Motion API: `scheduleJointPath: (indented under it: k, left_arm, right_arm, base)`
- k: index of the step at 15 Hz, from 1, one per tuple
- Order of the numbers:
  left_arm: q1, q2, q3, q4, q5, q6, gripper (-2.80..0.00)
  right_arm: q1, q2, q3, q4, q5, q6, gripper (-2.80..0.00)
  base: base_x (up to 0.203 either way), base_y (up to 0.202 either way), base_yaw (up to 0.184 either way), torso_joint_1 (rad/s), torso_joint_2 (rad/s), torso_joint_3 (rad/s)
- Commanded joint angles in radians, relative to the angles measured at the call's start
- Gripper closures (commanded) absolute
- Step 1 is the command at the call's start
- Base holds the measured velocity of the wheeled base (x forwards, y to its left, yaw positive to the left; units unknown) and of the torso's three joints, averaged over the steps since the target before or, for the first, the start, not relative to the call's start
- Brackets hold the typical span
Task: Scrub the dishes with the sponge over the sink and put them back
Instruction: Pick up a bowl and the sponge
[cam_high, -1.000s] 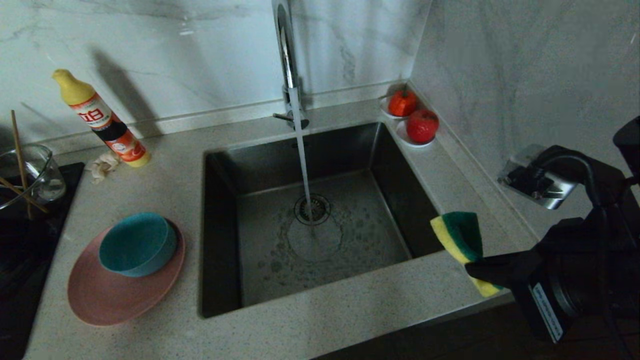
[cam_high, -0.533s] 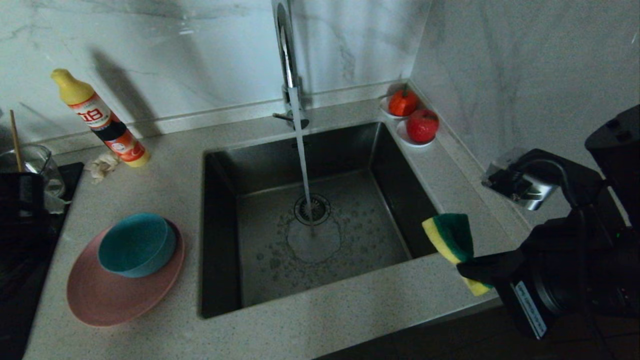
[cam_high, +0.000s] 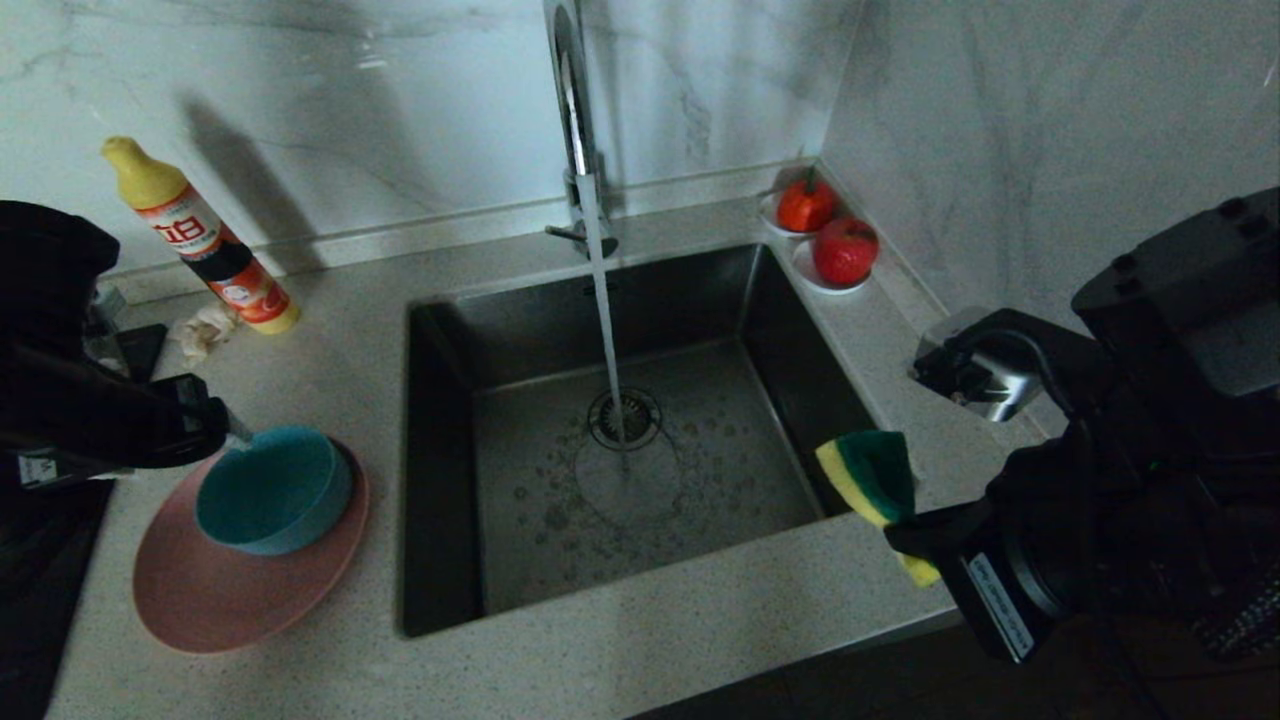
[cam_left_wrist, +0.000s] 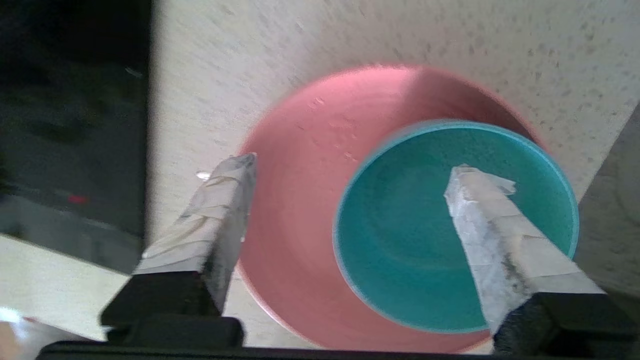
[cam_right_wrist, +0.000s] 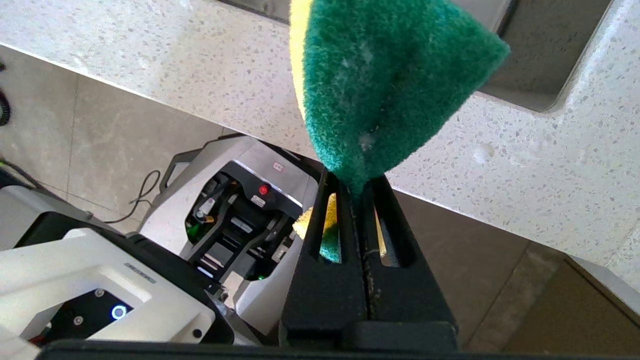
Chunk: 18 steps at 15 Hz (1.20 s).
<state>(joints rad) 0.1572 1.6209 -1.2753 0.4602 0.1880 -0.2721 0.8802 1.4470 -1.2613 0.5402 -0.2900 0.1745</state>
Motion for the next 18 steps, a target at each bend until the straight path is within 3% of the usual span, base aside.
scheduleJointPath:
  k: [1, 8, 18]
  left_arm:
    - [0.01, 0.045, 0.004, 0.001, -0.006, -0.01, -2.8]
    - [0.026, 0.126, 0.004, -0.118, 0.004, -0.052, -2.8]
    - [0.028, 0.171, -0.006, -0.124, -0.005, -0.142, -2.8]
  right_arm:
    - [-0.001, 0.023, -0.001, 0.003, -0.001, 0.003, 0.0]
    - [-0.015, 0.014, -0.001, 0.004, -0.005, -0.002, 0.0]
    - [-0.038, -0.004, 0.011, 0.007, 0.0, -0.003, 0.0]
  base:
    - [0.0, 0.0, 0.0, 0.0, 0.0, 0.0]
    - [0.0, 0.0, 0.0, 0.0, 0.0, 0.0]
    - [0.0, 0.0, 0.0, 0.0, 0.0, 0.0]
